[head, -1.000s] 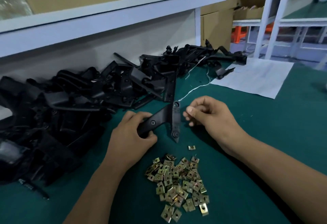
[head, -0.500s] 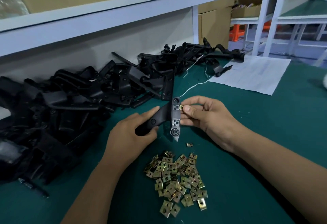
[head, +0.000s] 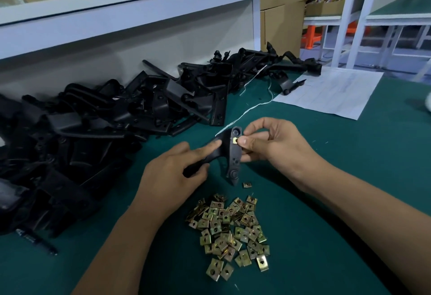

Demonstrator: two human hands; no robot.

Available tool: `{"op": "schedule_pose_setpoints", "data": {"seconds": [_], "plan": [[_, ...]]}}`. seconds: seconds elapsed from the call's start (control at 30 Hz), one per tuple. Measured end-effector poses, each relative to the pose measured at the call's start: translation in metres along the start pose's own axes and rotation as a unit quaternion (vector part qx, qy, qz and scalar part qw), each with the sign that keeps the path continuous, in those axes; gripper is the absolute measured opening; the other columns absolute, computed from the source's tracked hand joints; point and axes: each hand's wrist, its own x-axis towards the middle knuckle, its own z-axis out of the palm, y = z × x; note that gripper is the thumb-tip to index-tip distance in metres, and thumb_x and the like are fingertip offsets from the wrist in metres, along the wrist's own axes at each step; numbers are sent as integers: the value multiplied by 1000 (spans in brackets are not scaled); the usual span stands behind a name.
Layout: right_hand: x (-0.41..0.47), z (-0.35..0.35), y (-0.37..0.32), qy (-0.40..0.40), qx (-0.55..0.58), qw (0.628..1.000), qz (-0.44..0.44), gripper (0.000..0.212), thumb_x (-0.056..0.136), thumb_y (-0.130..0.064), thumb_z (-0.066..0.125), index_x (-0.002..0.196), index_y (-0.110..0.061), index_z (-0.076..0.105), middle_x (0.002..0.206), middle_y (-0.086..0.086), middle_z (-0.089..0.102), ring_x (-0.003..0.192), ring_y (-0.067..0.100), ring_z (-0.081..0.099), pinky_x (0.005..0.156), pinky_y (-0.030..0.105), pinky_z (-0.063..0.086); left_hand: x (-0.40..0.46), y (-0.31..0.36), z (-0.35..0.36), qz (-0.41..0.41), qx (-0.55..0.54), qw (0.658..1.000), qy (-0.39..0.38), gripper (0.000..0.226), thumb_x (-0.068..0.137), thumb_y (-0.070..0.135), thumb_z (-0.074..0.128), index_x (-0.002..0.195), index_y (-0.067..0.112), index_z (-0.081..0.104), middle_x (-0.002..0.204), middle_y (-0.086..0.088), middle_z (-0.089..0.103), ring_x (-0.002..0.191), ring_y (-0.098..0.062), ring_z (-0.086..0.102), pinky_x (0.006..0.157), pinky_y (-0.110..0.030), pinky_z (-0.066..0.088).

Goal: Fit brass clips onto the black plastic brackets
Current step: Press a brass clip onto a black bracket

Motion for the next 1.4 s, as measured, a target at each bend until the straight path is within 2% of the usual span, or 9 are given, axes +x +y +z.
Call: {"op": "schedule_pose_setpoints", "data": {"seconds": [0.27,0.4,0.53,0.63,0.8,1.0,1.1,1.23,1.4], "plan": [[0,-5,-14,-31,-88,996,-9,15,103,-14,62,104,1,61,78,14,75,69,22,71,60,31,62,4,-2,3,-57,-40,994,82,59,89,39,74,139,58,51,116,31,68,106,8,64,93,-28,56],[-14,-28,-21,-174,-408,896,-17,11,82,-33,87,89,-28,80,83,-5,74,71,6,65,64,19,50,4,-14,3,-120,-68,983,121,52,84,47,76,131,58,56,101,45,64,95,19,61,81,-2,46],[-17,-21,-17,-189,-463,865,-47,13,80,-30,90,87,-35,81,86,-13,70,79,6,65,70,16,49,4,-13,5,-149,-60,982,100,28,83,57,70,107,44,71,77,21,69,72,3,65,69,-32,59],[-16,-16,-14,-190,-465,862,-61,12,84,-25,87,86,-33,78,89,-12,68,83,7,64,73,18,50,4,-15,6,-158,-44,982,90,26,81,61,64,86,35,69,68,13,64,64,-5,61,60,-38,55],[-13,-22,-11,-183,-484,854,-46,17,88,-23,82,85,-31,67,89,-22,67,80,0,62,69,12,44,6,-17,8,-149,9,985,89,30,87,51,71,116,44,66,91,22,67,82,-1,61,71,-29,49],[-5,-25,0,-108,-344,929,-78,28,103,-9,61,124,-27,61,90,-2,62,71,13,63,70,24,52,6,-20,10,-156,-15,984,84,46,85,46,78,128,49,64,78,42,53,81,6,60,73,-22,49],[3,-25,3,-40,-213,974,-62,18,103,-2,59,109,-13,72,84,5,57,72,21,69,72,22,55,5,-17,9,-140,-26,986,87,51,85,44,79,132,50,61,80,43,55,82,13,59,76,-20,51],[9,-25,8,-1,-43,999,4,5,97,3,66,102,5,67,85,13,51,74,28,73,75,35,64,5,-10,4,-80,-49,990,103,62,90,36,78,144,50,52,117,40,58,111,12,57,98,-21,50],[13,-26,6,21,29,999,10,10,94,7,67,101,0,63,85,19,57,72,30,71,75,41,63,4,0,2,-56,-125,976,167,64,96,28,71,151,47,45,125,37,55,116,4,60,101,-25,53]]}}
